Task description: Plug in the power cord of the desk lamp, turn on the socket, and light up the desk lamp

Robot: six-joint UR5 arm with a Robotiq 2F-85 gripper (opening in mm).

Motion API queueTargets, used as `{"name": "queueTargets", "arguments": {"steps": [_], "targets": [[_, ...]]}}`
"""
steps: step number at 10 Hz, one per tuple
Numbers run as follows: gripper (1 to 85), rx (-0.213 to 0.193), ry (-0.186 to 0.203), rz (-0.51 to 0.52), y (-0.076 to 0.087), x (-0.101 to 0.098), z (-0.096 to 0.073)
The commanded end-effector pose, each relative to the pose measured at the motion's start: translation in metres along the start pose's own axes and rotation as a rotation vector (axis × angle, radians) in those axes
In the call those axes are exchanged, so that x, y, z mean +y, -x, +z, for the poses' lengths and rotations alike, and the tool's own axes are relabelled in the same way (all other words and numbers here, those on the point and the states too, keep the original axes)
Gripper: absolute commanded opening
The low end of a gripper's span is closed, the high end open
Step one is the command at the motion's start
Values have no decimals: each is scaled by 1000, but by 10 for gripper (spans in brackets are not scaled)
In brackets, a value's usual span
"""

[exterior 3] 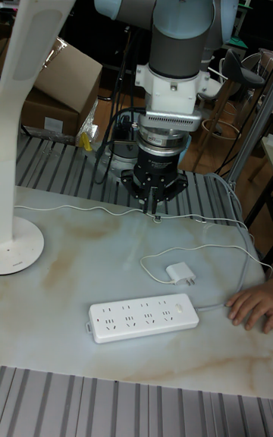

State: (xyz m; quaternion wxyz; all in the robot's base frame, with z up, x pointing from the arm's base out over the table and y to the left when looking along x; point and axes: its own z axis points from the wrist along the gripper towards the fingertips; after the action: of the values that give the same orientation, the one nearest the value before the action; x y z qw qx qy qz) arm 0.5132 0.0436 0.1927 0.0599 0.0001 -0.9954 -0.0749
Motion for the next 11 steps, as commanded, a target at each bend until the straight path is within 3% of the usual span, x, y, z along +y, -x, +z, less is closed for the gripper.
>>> {"name": "queueTargets", "arguments": {"steps": [1, 3, 5, 6, 7, 10, 11], "targets": [[10, 5, 11, 21, -1, 8, 0], [10, -19, -8, 51, 4, 15, 5], [10, -81, -21, 65, 15, 16, 15], [10, -73, -27, 62, 13, 16, 16], [10, -72, -25, 71, 13, 16, 17], [10, -154, -10, 69, 24, 15, 31], [10, -164, 3, 62, 24, 15, 34]]}}
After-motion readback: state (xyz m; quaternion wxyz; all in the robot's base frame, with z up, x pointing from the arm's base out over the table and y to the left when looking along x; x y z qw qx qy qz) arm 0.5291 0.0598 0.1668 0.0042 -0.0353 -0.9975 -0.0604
